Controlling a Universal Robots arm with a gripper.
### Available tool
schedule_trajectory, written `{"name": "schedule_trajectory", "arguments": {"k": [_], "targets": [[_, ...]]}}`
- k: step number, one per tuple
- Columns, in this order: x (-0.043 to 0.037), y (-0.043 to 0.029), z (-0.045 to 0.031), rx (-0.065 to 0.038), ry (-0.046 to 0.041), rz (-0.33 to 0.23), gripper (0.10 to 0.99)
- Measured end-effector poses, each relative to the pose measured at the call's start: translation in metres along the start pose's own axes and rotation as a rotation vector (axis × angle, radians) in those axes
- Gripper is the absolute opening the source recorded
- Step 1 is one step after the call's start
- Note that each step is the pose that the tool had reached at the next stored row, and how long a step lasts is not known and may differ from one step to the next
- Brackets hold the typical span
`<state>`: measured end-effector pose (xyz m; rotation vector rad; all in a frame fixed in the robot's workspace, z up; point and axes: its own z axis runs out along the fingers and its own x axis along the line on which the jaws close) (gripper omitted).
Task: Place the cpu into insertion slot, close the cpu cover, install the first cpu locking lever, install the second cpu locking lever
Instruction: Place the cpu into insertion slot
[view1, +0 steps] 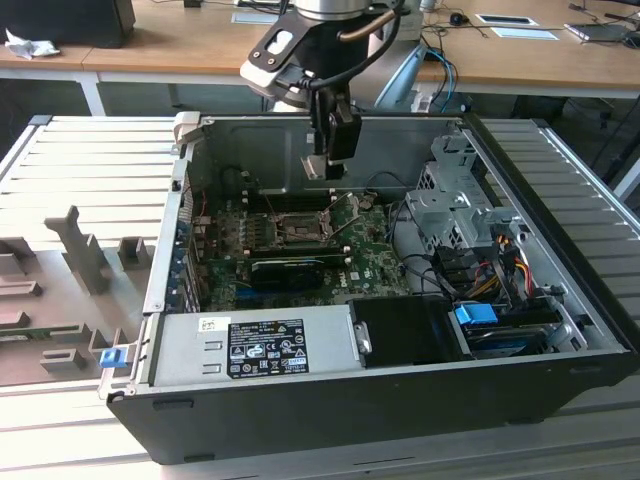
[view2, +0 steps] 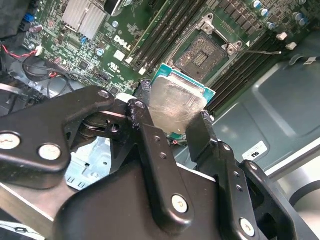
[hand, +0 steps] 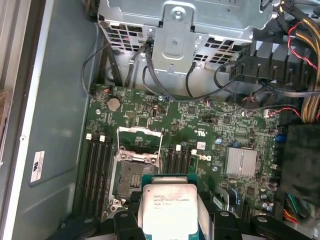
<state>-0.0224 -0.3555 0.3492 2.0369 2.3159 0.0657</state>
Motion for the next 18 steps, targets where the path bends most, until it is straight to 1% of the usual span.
{"name": "schedule_trajectory", "arguments": {"k": [3,5,11,18], "targets": [[0.0000,0.0000,0.0009,0.000,-0.0012,0.018,0.529],[0.0000,-0.0002,0.0030,0.000,-0.0018,0.025,0.529],[0.0001,-0.0007,0.0081,0.001,-0.0020,0.030,0.529],[0.0002,-0.0010,0.0120,0.001,-0.0021,0.031,0.529]]}}
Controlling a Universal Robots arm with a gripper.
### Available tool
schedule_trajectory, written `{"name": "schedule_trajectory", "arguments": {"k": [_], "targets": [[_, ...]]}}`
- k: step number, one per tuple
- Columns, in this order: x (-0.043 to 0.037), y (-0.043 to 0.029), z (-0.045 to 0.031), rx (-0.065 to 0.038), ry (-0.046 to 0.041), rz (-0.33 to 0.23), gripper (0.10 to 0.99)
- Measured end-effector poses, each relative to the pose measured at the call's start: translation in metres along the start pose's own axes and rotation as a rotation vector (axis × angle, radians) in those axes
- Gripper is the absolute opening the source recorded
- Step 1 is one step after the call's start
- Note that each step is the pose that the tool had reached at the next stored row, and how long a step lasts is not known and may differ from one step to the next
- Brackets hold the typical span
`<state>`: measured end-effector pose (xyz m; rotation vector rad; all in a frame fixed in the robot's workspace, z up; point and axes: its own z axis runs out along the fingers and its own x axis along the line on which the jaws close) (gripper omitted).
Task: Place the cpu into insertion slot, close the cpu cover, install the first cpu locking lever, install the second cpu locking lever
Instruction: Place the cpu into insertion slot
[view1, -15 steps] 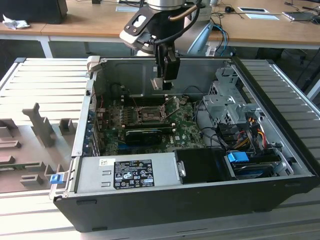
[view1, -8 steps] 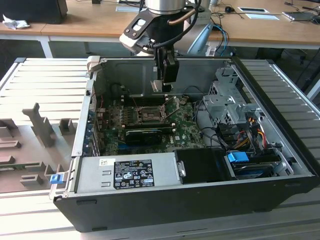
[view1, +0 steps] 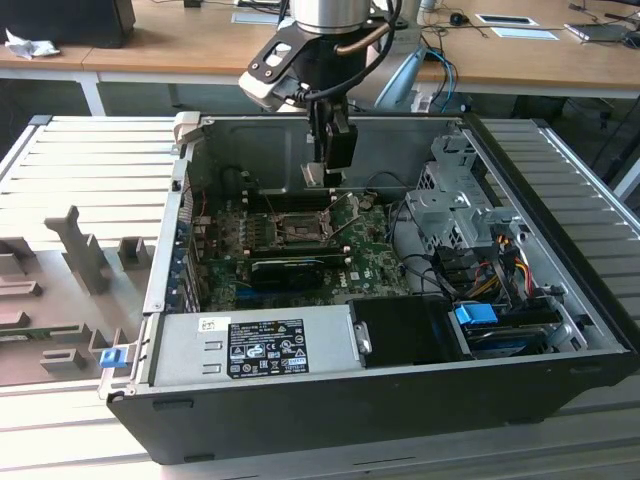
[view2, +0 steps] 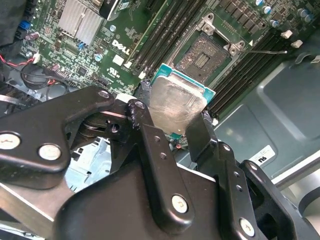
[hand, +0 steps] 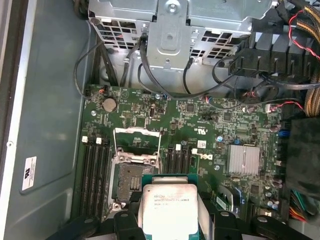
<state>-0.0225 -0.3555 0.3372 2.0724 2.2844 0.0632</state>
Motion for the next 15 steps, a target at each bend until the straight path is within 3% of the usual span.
{"name": "schedule_trajectory", "arguments": {"k": [15], "targets": [[0.0003,-0.0013,0.0183,0.013,-0.0005,0.020,0.529]]}}
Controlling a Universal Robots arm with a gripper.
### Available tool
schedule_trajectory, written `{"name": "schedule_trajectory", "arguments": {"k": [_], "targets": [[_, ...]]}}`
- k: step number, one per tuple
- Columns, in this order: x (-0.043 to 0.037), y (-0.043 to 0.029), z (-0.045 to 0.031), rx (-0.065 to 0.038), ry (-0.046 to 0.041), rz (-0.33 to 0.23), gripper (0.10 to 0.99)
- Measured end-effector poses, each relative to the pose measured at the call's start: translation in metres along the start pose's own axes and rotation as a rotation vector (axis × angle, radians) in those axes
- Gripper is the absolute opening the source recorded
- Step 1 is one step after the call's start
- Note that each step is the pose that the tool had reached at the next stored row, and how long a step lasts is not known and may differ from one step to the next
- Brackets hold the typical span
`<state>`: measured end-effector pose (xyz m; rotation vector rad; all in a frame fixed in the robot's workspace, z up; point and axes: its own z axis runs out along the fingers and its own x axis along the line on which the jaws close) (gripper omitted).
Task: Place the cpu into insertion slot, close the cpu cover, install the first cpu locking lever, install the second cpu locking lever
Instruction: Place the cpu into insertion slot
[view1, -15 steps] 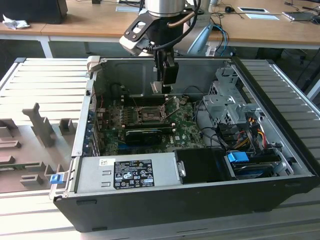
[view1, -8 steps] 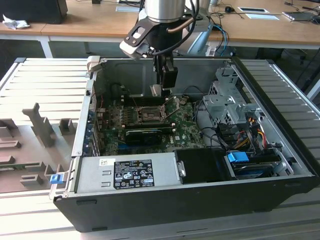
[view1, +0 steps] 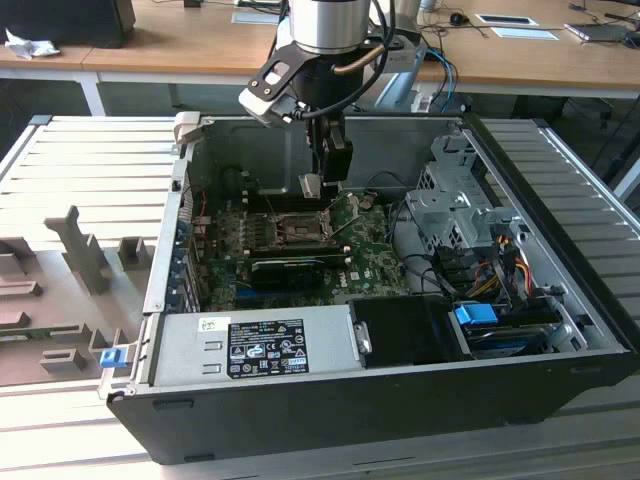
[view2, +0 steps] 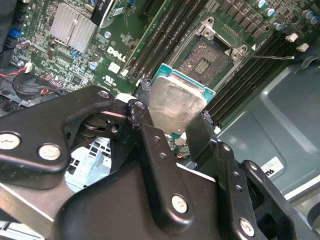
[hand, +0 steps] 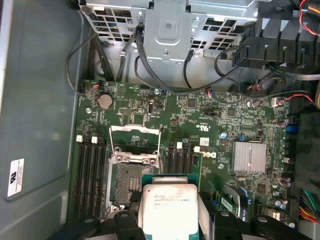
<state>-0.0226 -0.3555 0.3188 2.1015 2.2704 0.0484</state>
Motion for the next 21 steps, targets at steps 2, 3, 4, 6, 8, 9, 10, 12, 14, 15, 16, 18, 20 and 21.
{"name": "schedule_trajectory", "arguments": {"k": [2,3,4,6,8,9,10,12,14,15,16,18,20,21], "targets": [[0.0000,-0.0001,0.0013,0.002,-0.0001,0.003,0.529],[0.0000,-0.0001,0.0019,0.002,-0.0001,0.004,0.529],[0.0000,-0.0002,0.0032,0.004,-0.0001,0.007,0.529],[0.0001,-0.0003,0.0053,0.006,-0.0001,0.011,0.529],[0.0001,-0.0004,0.0072,0.009,-0.0002,0.015,0.529],[0.0001,-0.0005,0.0084,0.010,-0.0002,0.017,0.529],[0.0001,-0.0005,0.0094,0.011,-0.0003,0.019,0.529],[0.0001,-0.0006,0.0109,0.013,-0.0003,0.022,0.529],[0.0002,-0.0007,0.0133,0.015,-0.0003,0.026,0.529],[0.0002,-0.0008,0.0149,0.017,-0.0003,0.029,0.529],[0.0002,-0.0009,0.0156,0.017,-0.0004,0.030,0.529],[0.0002,-0.0010,0.0176,0.019,-0.0004,0.034,0.529],[0.0003,-0.0011,0.0192,0.021,-0.0004,0.036,0.529],[0.0003,-0.0011,0.0200,0.021,-0.0005,0.037,0.529]]}}
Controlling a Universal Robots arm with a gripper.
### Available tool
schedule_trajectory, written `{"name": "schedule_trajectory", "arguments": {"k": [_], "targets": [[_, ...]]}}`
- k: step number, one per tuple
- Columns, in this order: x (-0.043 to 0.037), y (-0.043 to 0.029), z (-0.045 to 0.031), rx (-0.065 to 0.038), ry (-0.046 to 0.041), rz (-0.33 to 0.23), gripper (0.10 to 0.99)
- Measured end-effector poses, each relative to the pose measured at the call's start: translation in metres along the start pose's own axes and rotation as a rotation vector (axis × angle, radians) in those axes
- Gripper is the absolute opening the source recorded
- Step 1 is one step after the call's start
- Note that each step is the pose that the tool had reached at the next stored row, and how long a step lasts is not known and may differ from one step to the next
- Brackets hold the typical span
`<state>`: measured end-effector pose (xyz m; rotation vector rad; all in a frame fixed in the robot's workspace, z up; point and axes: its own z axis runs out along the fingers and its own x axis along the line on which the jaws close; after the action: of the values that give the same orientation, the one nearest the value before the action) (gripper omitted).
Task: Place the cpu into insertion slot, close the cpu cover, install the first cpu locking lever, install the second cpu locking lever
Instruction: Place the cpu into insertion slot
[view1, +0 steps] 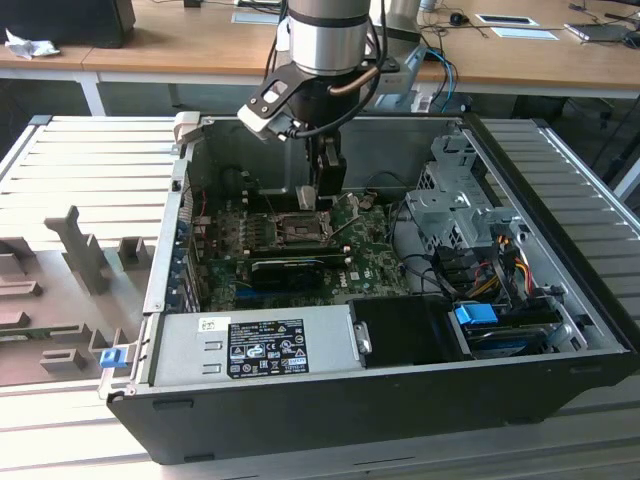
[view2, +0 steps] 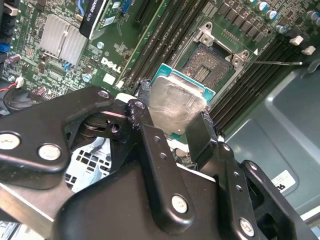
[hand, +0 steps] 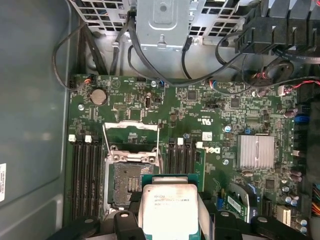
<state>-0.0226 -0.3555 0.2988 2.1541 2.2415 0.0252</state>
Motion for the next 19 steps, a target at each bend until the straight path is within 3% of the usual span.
{"name": "schedule_trajectory", "arguments": {"k": [19], "targets": [[0.0002,-0.0008,0.0195,0.015,-0.0004,0.028,0.529]]}}
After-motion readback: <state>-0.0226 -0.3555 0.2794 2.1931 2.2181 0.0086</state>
